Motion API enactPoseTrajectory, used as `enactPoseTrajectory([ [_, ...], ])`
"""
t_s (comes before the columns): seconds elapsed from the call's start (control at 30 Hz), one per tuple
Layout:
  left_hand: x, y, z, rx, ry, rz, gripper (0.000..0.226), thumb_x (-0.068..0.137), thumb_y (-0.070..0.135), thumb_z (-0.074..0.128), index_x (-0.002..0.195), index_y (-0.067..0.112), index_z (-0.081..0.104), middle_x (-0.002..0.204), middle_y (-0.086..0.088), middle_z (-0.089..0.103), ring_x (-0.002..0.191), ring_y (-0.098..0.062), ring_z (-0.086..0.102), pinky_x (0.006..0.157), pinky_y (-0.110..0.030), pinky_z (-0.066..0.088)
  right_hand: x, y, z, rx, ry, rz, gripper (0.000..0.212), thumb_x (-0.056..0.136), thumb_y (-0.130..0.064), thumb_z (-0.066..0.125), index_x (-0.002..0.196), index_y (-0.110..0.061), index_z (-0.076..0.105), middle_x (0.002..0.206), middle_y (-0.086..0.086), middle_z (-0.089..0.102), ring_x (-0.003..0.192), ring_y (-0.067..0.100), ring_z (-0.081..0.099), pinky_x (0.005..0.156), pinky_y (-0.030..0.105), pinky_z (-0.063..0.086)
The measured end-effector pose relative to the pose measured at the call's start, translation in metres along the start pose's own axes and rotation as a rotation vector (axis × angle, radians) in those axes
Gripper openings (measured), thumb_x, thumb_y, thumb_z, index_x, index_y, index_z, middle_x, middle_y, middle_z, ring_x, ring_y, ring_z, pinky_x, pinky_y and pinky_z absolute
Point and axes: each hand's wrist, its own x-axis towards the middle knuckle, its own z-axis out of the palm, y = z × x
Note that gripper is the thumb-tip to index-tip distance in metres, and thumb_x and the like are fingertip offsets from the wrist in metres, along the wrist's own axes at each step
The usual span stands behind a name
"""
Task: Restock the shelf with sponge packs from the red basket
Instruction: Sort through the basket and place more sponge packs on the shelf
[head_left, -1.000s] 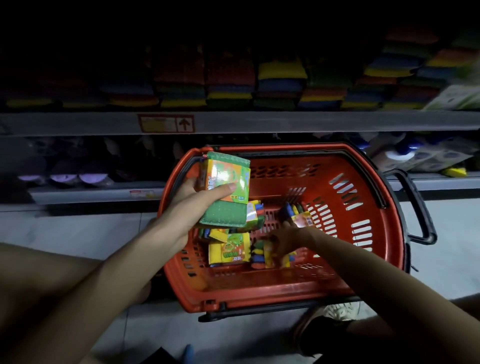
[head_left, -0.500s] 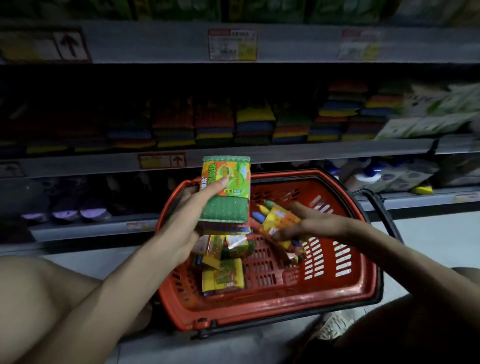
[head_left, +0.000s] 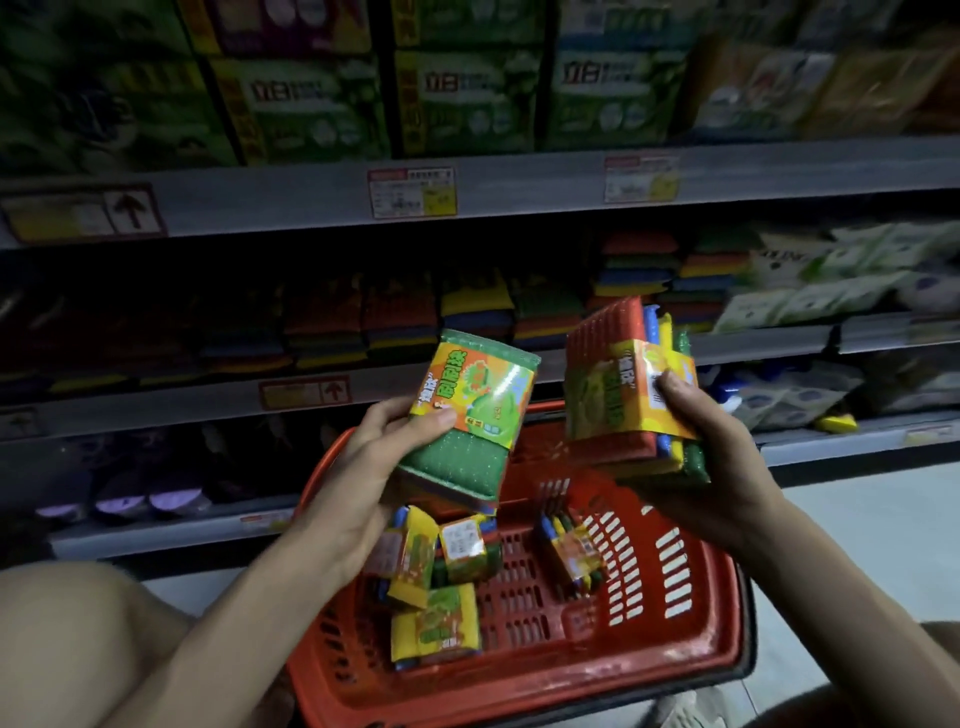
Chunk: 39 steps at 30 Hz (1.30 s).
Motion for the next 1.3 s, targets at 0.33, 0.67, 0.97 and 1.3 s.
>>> enactPoseTrajectory([
  [0.33,0.006,-0.002,0.035,0.08,-0.068,-0.006,0.041,0.081,0.034,0.08,0.117,0.015,0.072,0.116,-0.014,0.076,0.108,-0.03,0.072,0.095,-0.044,0.053,-0.01,-0.009,-0.007,0.116,-0.007,-0.128,0.068,0.058,-0.051,0.091,0.114,-0.015,0.079,0.12,0.019,0.073,0.099,0.033,0.075,0.074,0.041,0.063],
  [0.67,0.009,-0.009,0.044,0.19,-0.194,-0.06,0.049,0.088,0.02,0.072,0.135,0.029,0.063,0.12,-0.004,0.076,0.112,-0.024,0.072,0.1,-0.04,0.052,-0.004,-0.01,-0.019,0.1,0.116,-0.187,0.027,0.086,-0.027,0.064,0.097,-0.012,0.083,0.108,0.018,0.075,0.088,0.03,0.075,0.081,0.042,0.062],
  [0.97,0.02,-0.002,0.045,-0.038,-0.013,0.073,0.054,0.076,0.026,0.077,0.129,0.016,0.067,0.119,-0.007,0.076,0.115,-0.024,0.071,0.096,-0.039,0.053,-0.012,-0.018,-0.04,-0.627,0.151,-0.125,0.081,0.071,-0.035,0.082,0.138,-0.056,0.043,0.113,0.006,0.072,0.089,0.032,0.078,0.071,0.043,0.065],
  [1.3,0.023,-0.005,0.052,0.006,0.068,0.121,0.061,0.077,0.038,0.081,0.134,0.025,0.064,0.125,0.003,0.074,0.123,-0.018,0.065,0.108,-0.044,0.048,-0.002,0.009,-0.032,-0.535,0.098,-0.068,0.061,0.055,-0.023,0.092,0.1,-0.032,0.054,0.091,0.002,0.072,0.076,0.029,0.073,0.066,0.043,0.059],
])
